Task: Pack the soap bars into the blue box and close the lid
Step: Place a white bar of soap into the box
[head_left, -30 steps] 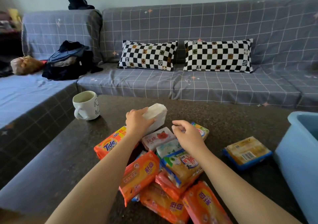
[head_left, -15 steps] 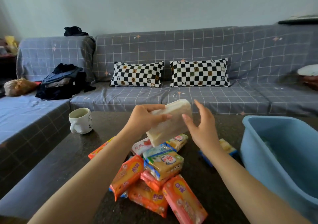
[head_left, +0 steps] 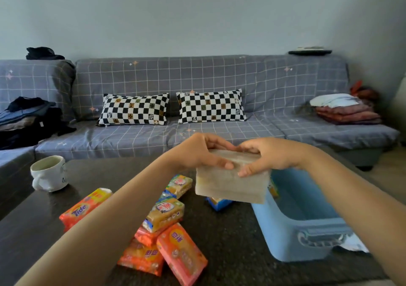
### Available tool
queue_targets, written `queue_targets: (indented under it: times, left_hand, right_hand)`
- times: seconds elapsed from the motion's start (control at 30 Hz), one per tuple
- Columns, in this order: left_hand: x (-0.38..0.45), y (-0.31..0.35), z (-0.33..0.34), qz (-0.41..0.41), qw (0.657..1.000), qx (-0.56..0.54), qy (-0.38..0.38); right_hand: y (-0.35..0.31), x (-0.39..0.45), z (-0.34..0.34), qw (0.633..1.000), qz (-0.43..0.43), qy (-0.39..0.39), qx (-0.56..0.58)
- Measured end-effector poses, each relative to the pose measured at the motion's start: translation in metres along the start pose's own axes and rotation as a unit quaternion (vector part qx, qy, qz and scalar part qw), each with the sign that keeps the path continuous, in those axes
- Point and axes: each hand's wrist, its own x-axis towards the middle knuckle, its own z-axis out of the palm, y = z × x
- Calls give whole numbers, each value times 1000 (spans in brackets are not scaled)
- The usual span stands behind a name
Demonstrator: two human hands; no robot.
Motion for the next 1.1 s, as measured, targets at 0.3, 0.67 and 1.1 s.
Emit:
queue_targets:
  times: [0.3, 0.67, 1.1]
  left_hand:
    - [65, 18, 54, 66, 998, -2, -14]
    - [117, -31, 128, -94, 978, -88, 164]
    - [115, -65, 154, -166, 964, -117, 173]
  right_hand:
    - [58, -34, -33, 991, 66, 98, 59]
    - [125, -26, -8, 940, 205, 248, 114]
    - [160, 31, 50, 881, 354, 312, -37]
